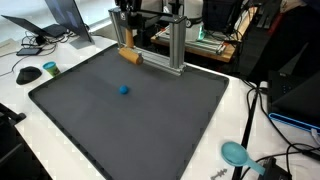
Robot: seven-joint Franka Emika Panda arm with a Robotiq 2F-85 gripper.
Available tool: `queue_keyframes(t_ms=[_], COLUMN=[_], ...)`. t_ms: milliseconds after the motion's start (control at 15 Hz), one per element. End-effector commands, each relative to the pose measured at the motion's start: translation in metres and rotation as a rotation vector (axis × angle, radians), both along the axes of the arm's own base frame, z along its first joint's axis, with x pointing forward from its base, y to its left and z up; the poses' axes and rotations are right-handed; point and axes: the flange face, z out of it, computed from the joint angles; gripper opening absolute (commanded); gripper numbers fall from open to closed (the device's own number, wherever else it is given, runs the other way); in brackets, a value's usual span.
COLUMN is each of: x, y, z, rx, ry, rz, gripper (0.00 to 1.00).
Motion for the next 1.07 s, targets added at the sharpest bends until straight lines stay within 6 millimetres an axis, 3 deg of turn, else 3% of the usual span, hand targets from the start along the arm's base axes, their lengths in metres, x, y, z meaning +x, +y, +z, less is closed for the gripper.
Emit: queue_keyframes(t_ms=[0, 533, 1000], x=[0.02, 0.061, 0.083], y=[0.003, -0.009, -0.022], z=[-0.013, -0.056, -0.083], rx=[0.001, -0.012, -0.018], ry=[0.014, 0.009, 0.029], rz=[0.028, 0.05, 0.064], gripper=[0.22, 0.22, 0.22])
